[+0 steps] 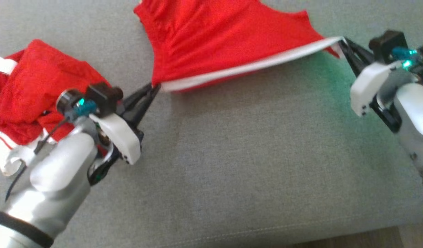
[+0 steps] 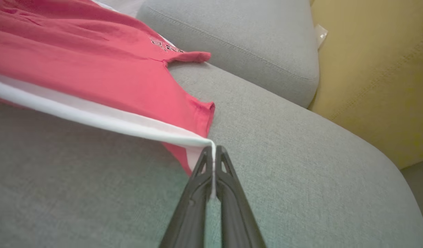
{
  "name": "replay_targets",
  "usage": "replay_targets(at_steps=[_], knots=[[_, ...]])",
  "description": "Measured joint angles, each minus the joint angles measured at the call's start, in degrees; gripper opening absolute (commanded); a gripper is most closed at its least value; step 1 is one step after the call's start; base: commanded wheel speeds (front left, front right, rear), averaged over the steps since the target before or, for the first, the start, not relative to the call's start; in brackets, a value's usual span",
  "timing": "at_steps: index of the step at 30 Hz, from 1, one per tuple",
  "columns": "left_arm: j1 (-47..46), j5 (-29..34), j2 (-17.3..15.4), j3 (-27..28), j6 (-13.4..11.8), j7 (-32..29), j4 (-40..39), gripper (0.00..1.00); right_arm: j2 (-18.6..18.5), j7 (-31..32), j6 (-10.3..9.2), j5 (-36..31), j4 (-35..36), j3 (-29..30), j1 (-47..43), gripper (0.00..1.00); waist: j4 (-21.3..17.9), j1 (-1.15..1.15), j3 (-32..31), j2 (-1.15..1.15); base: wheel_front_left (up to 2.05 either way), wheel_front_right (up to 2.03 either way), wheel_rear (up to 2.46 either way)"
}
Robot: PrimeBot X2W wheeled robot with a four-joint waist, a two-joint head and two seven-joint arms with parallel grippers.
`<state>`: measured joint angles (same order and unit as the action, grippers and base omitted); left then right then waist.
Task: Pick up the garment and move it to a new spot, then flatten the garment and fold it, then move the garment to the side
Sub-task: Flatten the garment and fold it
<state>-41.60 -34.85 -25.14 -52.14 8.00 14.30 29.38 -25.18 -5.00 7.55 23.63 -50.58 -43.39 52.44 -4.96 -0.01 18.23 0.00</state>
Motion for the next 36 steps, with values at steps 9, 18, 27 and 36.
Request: replay_targets(at_steps=[9,18,27,36], knots=[[4.48,2.59,-0.35,-0.59,0.0,0.0,-1.42,0.0,-11.63,6.25,0.0,8.68,13.35,-12.85,-3.97,0.0,0.52,0.0,-3.66,0.0,0.0,0.0,0.0],[11.52,4.01,0.38,-0.53,0.0,0.0,-2.49,0.0,-18.61,10.62,0.0,12.13,22.82,-15.91,-10.5,0.0,-0.71,0.0,-8.5,0.0,0.0,0.0,0.0],[20.68,4.03,0.91,-2.19,0.01,0.0,-6.84,0.0,-27.17,15.9,0.0,14.22,33.39,-13.61,-23.65,0.0,-1.99,0.0,-13.1,0.0,0.0,0.0,0.0],[23.18,3.92,0.59,-2.61,-2.04,-1.08,-14.24,0.0,-30.93,19.22,0.0,10.55,41.8,0.46,-28.68,0.0,-1.44,0.01,-13.24,0.0,0.0,0.0,0.0]])
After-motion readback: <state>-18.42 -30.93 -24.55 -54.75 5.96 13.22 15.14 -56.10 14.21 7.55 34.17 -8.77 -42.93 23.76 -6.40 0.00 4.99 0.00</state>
